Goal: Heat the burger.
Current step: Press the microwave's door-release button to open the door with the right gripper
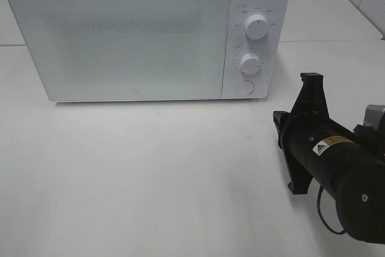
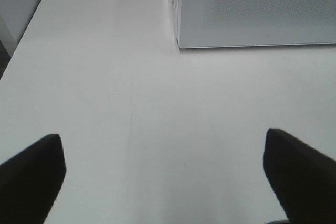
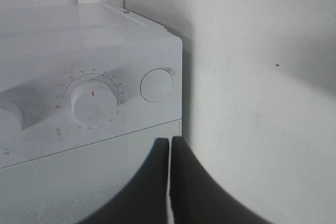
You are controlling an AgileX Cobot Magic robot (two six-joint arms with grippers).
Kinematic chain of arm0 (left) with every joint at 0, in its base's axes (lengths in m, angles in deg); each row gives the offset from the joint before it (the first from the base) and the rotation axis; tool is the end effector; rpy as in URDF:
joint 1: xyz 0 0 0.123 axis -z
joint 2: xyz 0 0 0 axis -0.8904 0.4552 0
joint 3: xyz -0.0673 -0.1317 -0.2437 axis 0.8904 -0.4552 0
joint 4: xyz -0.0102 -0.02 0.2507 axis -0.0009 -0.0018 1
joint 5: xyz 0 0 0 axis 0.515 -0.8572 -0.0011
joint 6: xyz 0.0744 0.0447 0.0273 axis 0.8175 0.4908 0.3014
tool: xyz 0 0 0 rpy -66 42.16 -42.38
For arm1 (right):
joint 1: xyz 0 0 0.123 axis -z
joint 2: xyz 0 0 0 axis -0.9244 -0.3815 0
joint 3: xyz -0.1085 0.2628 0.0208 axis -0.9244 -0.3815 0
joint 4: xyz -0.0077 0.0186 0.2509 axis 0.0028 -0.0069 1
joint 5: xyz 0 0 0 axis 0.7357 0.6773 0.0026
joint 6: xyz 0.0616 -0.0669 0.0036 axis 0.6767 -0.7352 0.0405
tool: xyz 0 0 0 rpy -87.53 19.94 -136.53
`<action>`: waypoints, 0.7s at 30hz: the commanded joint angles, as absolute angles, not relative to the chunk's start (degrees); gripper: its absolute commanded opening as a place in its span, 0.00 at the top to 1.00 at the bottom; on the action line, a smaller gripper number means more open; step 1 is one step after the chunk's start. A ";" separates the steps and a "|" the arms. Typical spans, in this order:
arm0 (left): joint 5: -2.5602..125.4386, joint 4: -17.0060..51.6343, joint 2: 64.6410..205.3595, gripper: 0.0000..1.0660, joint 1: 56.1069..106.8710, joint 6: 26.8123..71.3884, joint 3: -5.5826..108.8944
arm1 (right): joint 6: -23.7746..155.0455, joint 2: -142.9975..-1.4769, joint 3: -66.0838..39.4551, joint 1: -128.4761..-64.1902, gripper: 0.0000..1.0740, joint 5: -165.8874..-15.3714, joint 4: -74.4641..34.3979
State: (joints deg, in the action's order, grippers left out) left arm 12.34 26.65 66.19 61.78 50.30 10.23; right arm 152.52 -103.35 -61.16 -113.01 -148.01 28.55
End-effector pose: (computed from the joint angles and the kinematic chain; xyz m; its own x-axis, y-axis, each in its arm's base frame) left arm -0.0059 -0.0074 0.2791 -0.4350 0.0323 -0.8999 0.0698 0.9976 0.0021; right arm 0.2070 0.1251 0.1290 -0.0034 0.9975 0.0700 0.3237 -0.0651 0.9439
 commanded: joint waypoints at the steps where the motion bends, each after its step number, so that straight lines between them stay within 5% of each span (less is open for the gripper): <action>1: 13.14 26.48 64.87 0.12 61.72 50.02 10.00 | 149.60 -103.52 -59.55 -111.97 1.00 -147.55 28.15; 21: 13.14 26.48 64.87 0.12 61.72 50.02 10.00 | 150.52 -116.07 -48.61 -104.87 1.00 -146.81 18.13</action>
State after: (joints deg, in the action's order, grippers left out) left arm 12.34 26.65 66.19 61.78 50.30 10.23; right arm 150.52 -114.92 -50.16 -105.96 -147.21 19.73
